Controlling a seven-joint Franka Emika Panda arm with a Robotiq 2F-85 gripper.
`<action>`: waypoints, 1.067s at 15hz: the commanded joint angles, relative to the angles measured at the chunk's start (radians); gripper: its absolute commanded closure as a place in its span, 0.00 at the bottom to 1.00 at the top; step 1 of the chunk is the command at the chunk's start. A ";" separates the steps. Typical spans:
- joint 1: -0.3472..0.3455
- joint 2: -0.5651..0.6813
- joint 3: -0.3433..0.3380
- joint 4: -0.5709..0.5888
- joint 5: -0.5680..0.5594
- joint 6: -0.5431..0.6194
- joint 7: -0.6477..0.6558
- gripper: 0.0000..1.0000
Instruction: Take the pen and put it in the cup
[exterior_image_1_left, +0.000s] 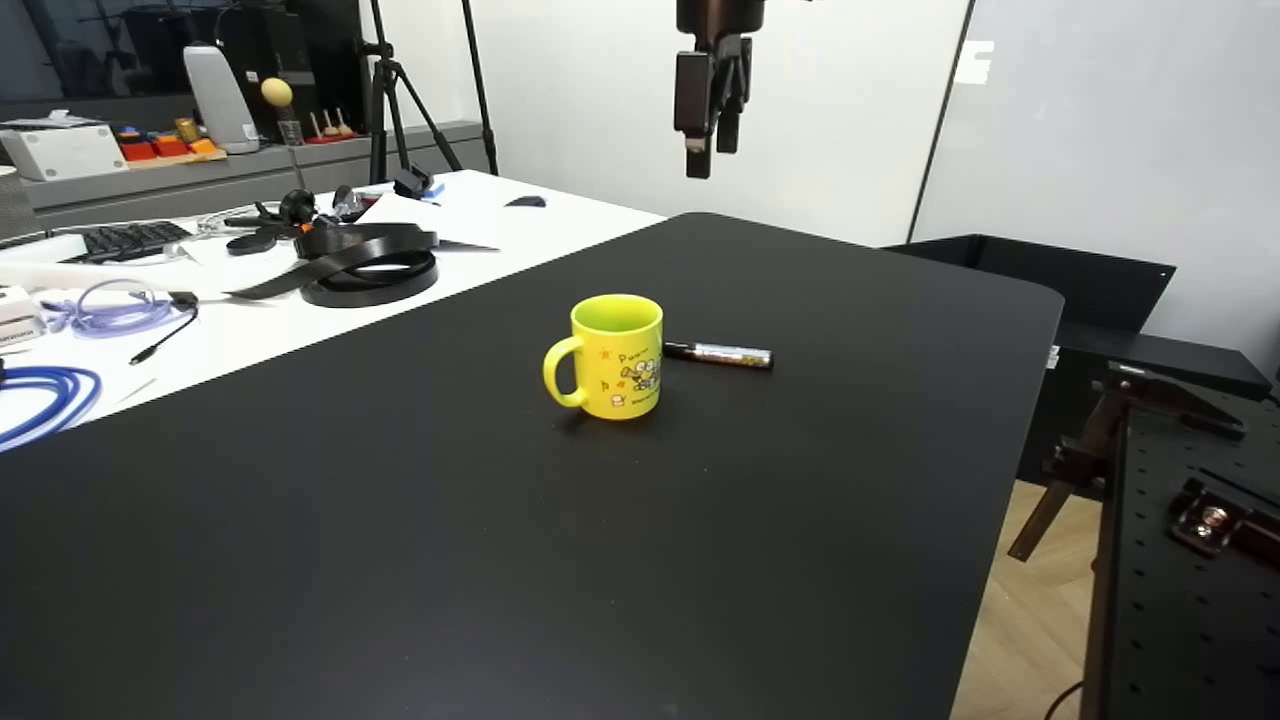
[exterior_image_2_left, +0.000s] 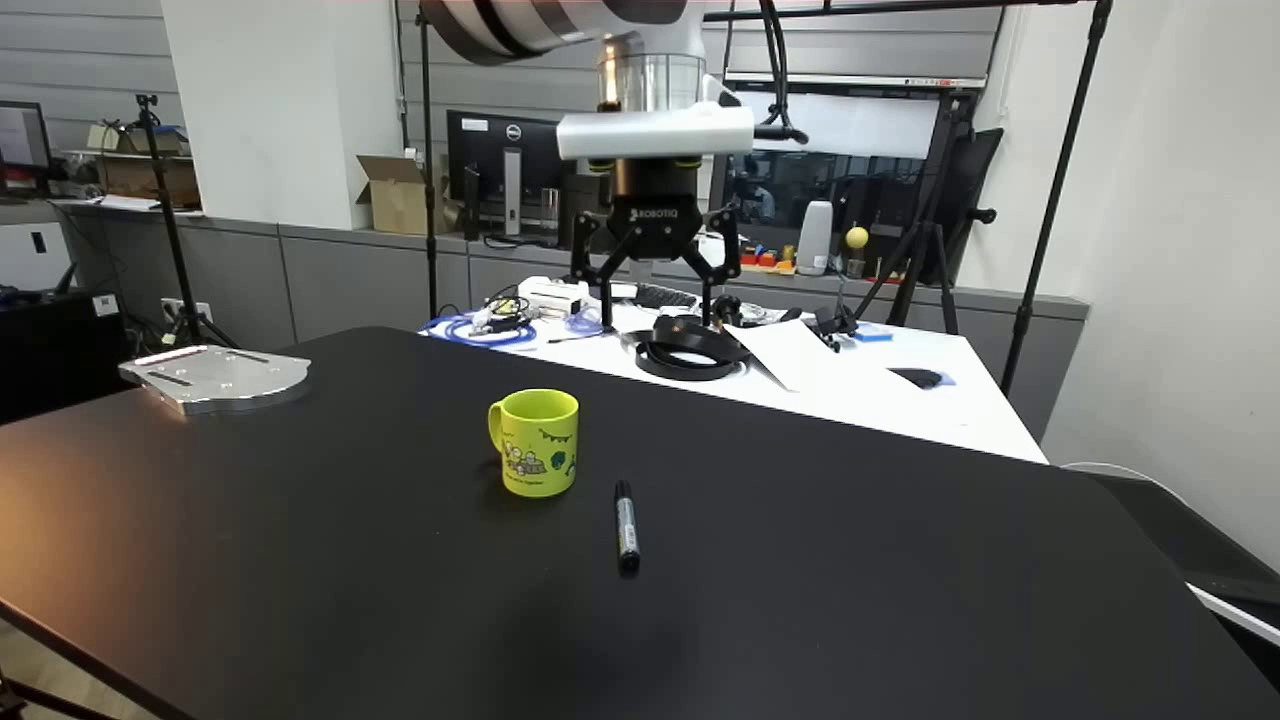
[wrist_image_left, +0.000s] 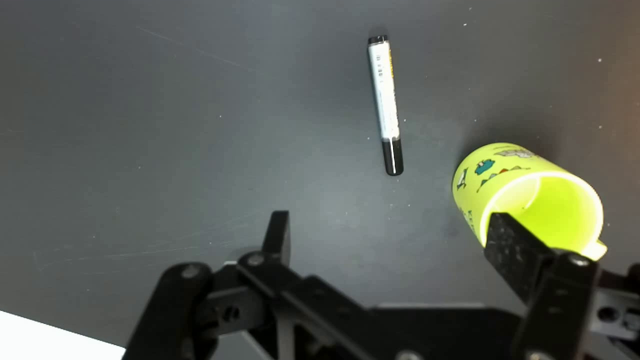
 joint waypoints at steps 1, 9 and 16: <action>0.003 0.050 0.021 0.021 -0.075 -0.013 0.033 0.00; 0.003 0.180 0.044 0.023 -0.085 0.017 0.080 0.00; -0.031 0.264 0.049 0.021 -0.061 0.033 0.065 0.00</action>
